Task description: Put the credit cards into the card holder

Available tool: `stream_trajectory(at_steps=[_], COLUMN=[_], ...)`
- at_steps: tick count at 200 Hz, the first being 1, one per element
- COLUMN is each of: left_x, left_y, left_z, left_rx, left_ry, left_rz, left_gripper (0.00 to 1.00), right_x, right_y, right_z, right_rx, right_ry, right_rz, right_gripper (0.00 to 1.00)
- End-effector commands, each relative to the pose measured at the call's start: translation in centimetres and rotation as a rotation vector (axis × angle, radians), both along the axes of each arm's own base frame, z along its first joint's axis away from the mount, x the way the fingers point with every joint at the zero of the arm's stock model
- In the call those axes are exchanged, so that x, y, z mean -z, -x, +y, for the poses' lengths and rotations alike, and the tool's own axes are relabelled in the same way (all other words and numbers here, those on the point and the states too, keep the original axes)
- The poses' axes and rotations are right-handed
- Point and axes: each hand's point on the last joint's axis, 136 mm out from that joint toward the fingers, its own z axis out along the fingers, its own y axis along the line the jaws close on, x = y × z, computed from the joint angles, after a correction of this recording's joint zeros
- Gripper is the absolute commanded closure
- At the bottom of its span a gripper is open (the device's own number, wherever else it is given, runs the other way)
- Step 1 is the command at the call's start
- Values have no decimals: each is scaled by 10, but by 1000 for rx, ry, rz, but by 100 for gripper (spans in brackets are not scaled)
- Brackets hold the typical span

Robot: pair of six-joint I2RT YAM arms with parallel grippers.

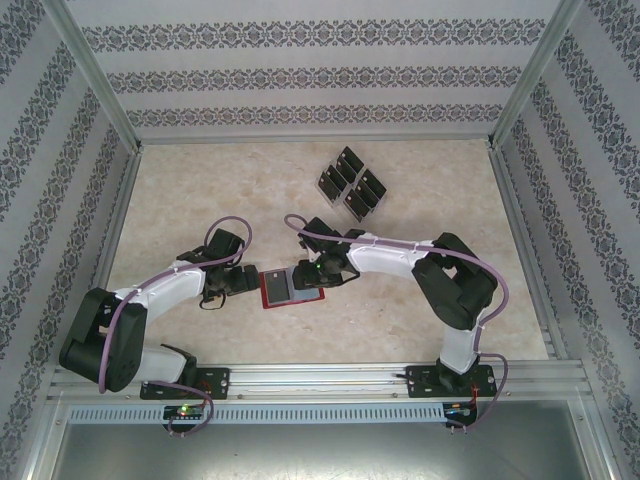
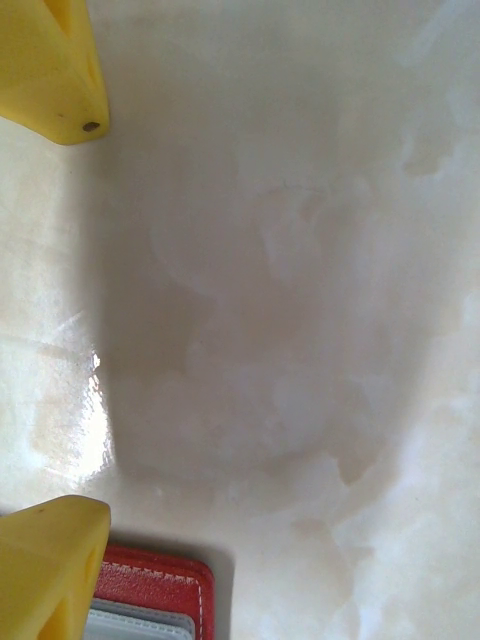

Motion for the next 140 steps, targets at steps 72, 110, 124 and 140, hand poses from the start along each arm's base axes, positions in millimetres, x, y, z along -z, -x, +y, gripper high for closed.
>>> stream_trajectory(at_steps=[72, 110, 124, 140], left_x=[11, 10, 8, 2], left_y=[-3, -3, -4, -5], left_z=[-13, -12, -10, -6], left_rx=[34, 30, 24, 18], left_ry=[48, 46, 35, 21], left_rz=[-11, -14, -21, -35], left_gripper=[7, 7, 7, 7], right_x=[-31, -42, -48, -55], right_y=[4, 2, 1, 2], right_z=[13, 21, 26, 32], right_rx=[-10, -10, -12, -17], right_ry=[-52, -91, -115, -137], right_rz=[-35, -44, -48, -54], right_gripper=[53, 53, 53, 53])
